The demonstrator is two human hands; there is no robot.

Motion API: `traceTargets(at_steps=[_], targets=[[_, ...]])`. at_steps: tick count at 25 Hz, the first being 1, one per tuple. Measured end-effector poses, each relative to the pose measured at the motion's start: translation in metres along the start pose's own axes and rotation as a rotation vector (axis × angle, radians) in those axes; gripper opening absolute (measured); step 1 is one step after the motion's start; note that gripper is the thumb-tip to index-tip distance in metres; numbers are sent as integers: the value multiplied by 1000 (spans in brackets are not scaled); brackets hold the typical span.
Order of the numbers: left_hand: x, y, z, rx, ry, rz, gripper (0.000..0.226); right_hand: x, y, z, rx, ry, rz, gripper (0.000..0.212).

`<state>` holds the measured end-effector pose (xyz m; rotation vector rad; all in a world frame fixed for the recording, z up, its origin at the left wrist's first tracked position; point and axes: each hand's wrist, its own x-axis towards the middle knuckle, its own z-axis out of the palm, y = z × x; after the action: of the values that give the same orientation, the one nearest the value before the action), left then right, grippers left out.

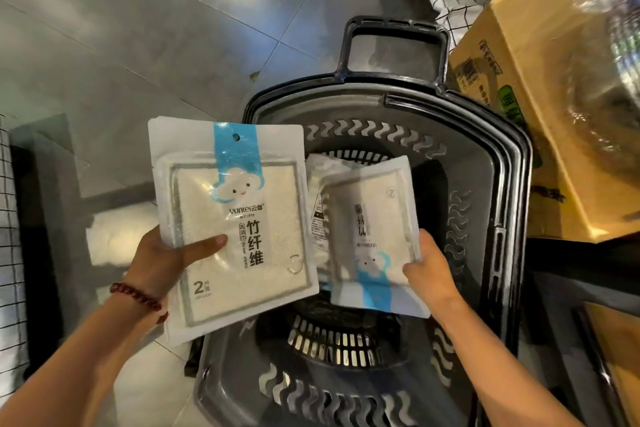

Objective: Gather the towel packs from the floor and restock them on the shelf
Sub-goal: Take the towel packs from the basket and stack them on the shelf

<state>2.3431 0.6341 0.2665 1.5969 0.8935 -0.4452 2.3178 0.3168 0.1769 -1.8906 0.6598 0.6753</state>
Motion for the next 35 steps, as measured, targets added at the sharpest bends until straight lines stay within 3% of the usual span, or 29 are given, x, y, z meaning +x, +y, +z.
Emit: traceTargets(at_steps=[2, 5, 8, 11, 13, 15, 17, 19, 21, 24, 26, 27, 29, 32, 35], targets=[[-4, 0, 0, -12, 8, -6, 47, -3, -4, -12, -237, -47, -14, 46], [-5, -3, 2, -25, 18, -1, 50, -5, -18, -12, -774, -130, -122, 45], [0, -6, 5, -45, 15, 12, 48, 10, -40, 5, -1107, -19, -244, 58], [8, -7, 2, -103, -2, 26, 46, 34, -54, 27, -1159, 249, -596, 42], [14, -9, -1, -115, -28, 29, 47, 47, -59, 43, -1107, 321, -765, 37], [18, -11, -6, -101, -52, 34, 50, 60, -59, 62, -1071, 317, -830, 31], [19, -12, -8, -57, -77, 32, 72, 68, -55, 77, -1066, 376, -876, 28], [22, -15, -10, -35, -76, 27, 80, 67, -47, 85, -1005, 411, -781, 49], [23, -15, -11, -51, -64, 16, 71, 56, -27, 85, -787, 457, -539, 57], [22, -15, -9, -78, -59, 6, 62, 33, 15, 84, -100, 449, 75, 38], [19, -14, -7, -84, -82, 22, 84, 25, 43, 91, 205, 348, 489, 53], [19, -14, -7, -83, -86, 25, 96, 23, 51, 94, 279, 311, 591, 63], [21, -16, -8, -82, -92, 20, 98, 26, 56, 100, 421, 325, 662, 72], [22, -17, -10, -70, -96, 19, 92, 43, 57, 101, 623, 393, 724, 70], [21, -16, -9, -74, -96, 43, 84, 44, 49, 98, 648, 430, 545, 48]])
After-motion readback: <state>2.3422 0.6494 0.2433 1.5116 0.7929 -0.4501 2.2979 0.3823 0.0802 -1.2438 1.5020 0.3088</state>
